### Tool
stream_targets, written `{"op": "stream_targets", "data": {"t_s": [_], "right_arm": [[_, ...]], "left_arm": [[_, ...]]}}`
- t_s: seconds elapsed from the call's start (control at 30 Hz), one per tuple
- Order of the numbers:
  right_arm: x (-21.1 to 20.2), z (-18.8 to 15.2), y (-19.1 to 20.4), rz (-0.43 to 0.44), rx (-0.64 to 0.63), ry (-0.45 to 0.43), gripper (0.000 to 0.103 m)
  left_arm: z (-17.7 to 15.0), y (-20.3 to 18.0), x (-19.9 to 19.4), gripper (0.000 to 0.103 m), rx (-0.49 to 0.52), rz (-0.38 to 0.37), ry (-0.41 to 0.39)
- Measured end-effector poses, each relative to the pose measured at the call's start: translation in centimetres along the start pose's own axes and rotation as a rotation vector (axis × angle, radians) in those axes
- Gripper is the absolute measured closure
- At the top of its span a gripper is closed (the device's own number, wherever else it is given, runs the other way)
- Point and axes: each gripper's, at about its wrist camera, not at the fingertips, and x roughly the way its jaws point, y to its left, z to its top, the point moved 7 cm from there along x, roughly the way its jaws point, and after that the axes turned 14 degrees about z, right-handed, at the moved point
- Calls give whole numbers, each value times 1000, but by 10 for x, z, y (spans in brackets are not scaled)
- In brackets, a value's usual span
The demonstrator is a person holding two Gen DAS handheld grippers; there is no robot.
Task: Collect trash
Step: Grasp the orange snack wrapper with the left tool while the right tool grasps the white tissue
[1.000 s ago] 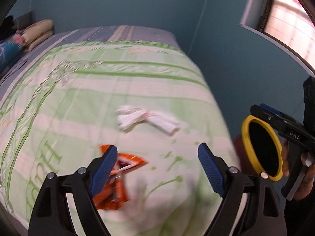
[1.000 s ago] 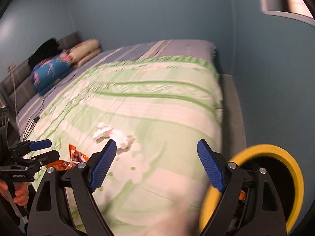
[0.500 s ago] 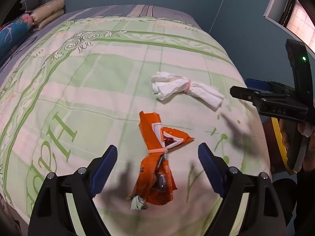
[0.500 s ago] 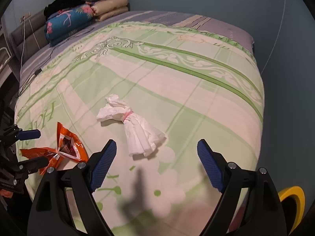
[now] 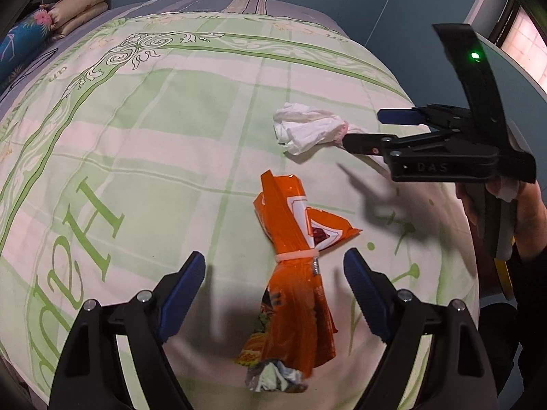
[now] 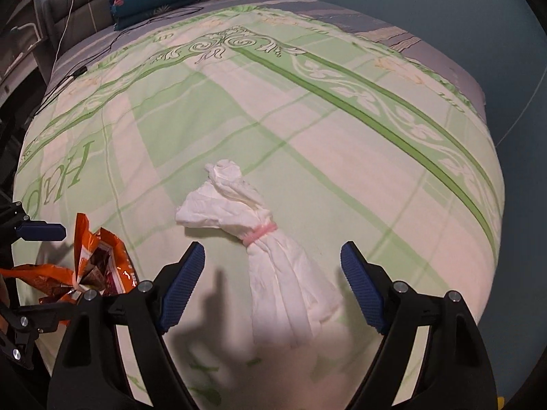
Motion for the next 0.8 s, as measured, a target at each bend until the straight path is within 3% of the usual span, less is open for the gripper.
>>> {"op": "stream_targets", "data": {"t_s": [0.23,0.37,0.47,0.6,0.8], "right_arm": [[22,7,-8,17,23,34,34],[30,5,-9,6,27,51,54],[30,5,-7,6,29,45,68],[29,3,-6,11,51,51,80],[16,1,-8,55,136,13,83]], "left_arm": [[-3,3,9,43,-14,-20,14],[-5,-1,12,58,7,-28,18],[-6,-6,9,75,20,-49,13],[-3,-7,4,77,21,-46,-4],[-2,-2,-7,77,8,-57,-18]]}}
